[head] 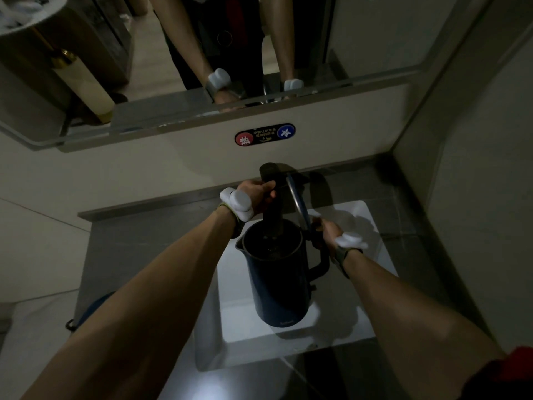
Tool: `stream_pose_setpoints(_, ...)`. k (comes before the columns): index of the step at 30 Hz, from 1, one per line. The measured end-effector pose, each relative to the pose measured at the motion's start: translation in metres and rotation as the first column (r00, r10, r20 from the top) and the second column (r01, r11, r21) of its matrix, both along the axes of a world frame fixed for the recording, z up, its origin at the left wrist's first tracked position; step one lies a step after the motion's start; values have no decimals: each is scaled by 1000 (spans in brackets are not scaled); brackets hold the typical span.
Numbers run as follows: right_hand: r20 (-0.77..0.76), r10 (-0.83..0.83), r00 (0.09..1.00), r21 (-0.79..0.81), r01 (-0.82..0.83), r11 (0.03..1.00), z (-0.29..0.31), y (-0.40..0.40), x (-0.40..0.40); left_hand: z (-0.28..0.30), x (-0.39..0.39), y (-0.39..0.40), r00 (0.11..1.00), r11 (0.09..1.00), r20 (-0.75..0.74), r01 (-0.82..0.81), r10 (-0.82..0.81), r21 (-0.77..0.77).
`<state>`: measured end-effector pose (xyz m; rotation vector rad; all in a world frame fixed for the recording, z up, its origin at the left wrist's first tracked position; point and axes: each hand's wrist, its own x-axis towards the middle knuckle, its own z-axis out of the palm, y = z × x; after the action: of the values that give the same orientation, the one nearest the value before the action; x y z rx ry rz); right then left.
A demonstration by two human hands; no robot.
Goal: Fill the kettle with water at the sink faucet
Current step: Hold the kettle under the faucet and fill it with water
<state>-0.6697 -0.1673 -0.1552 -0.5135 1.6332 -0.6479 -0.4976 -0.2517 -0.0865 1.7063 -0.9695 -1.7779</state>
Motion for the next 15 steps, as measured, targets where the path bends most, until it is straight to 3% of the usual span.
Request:
stream_pose_setpoints(5,-24,33,999,-9,-34,999,2,0,0,2,0,1,1000,1000,-2,8,-8,-5)
stream_pose_setpoints(15,32,-72,997,21,71,997,6,-1,6,-2,0,-2,999,1000,38,30,-30,-3)
